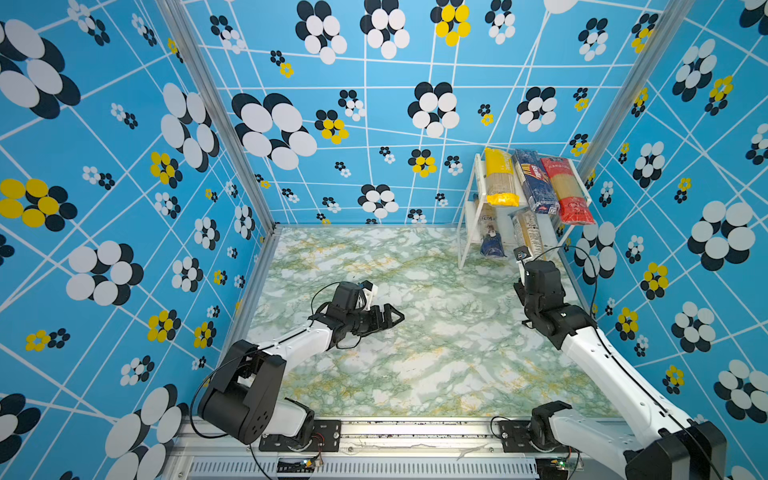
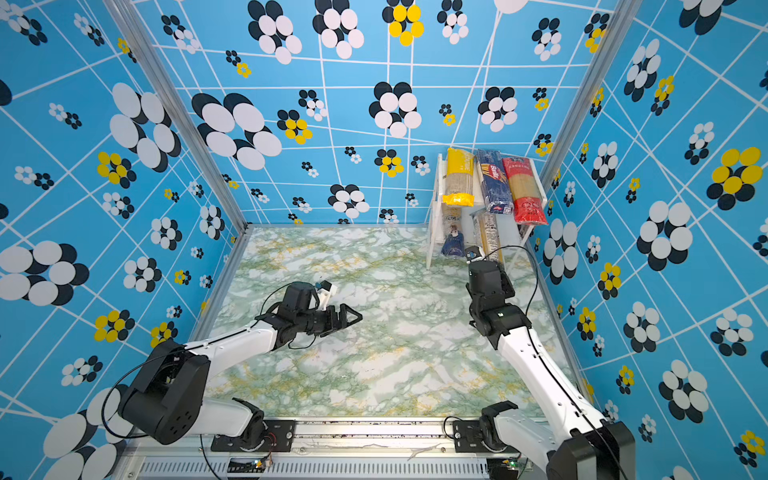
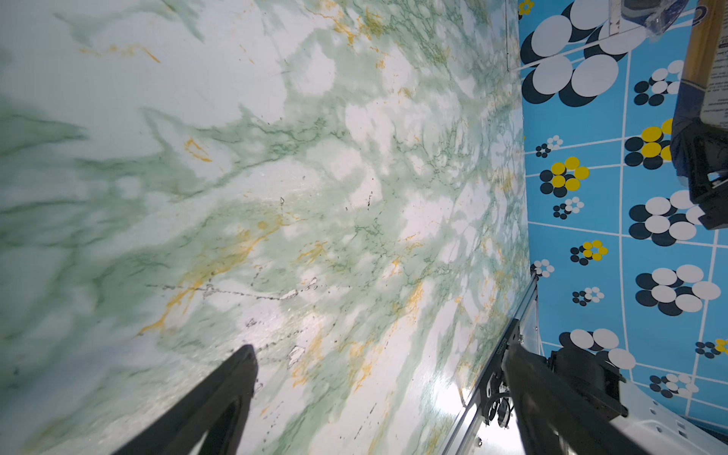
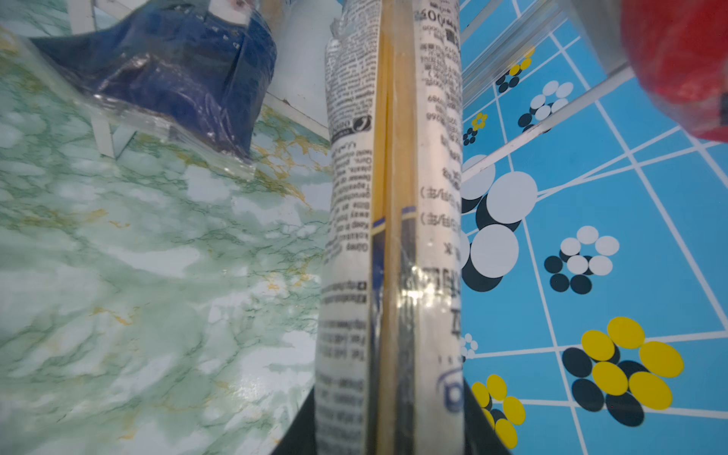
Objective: Place and organize the pasta boxes and bags onto the shelf
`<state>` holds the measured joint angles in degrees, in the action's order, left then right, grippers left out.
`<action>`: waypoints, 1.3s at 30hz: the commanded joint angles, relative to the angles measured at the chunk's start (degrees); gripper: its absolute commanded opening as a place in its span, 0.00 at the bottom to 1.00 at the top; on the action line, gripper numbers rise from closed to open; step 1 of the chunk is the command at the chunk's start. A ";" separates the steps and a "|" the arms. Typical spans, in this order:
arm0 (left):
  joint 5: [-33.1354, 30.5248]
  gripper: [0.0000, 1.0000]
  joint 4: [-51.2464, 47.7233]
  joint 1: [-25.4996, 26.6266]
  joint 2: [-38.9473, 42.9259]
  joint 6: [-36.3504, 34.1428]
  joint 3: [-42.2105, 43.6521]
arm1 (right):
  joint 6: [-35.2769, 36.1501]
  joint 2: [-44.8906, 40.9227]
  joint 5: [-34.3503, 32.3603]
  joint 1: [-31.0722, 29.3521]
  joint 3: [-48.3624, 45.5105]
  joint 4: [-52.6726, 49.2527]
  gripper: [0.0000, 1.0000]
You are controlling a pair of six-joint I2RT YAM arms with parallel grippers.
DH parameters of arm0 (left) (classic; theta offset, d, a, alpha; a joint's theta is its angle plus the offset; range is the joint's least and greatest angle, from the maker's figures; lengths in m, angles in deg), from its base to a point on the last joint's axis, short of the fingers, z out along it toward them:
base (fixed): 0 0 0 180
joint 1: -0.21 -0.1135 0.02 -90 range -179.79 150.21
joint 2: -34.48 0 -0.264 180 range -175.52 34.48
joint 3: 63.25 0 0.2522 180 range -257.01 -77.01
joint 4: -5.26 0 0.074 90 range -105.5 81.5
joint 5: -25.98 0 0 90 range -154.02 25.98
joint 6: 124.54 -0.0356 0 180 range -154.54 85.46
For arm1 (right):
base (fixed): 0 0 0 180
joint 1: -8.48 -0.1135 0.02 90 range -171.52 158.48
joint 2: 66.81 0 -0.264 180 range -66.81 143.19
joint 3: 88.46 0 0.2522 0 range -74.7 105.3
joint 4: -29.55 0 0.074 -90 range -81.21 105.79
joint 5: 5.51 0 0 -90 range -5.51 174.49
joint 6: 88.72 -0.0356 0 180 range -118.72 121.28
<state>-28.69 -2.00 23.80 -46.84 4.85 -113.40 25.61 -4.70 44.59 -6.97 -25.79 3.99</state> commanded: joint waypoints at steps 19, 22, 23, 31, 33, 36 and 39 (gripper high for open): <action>2.05 0.99 0.74 -1.18 0.11 -0.60 -0.34 | 8.86 8.38 -8.73 2.40 2.11 26.83 0.00; 2.03 0.99 0.48 -1.33 0.24 -0.64 -0.48 | 8.73 9.23 -8.75 3.28 2.68 27.62 0.00; 2.02 0.99 0.53 -1.36 0.24 -0.67 -0.49 | 9.01 9.62 -8.79 3.52 2.76 28.26 0.00; 1.88 0.99 0.09 -1.67 0.92 -0.72 -0.11 | 12.90 14.43 -8.94 4.36 4.70 32.15 0.00; 1.86 0.99 -0.21 -1.86 1.24 -0.78 -0.04 | 13.07 15.00 -8.88 4.45 5.30 32.47 0.00; 1.85 0.99 -0.44 -2.19 1.68 -0.95 0.00 | 13.91 16.05 -8.97 4.54 5.97 32.97 0.00; 1.89 0.99 -0.72 -2.49 1.73 -1.08 -0.03 | 14.84 17.23 -9.00 4.81 6.76 33.30 0.00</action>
<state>-27.38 -1.80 21.90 -46.38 4.83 -113.40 40.74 13.20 38.47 -2.64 -24.04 25.48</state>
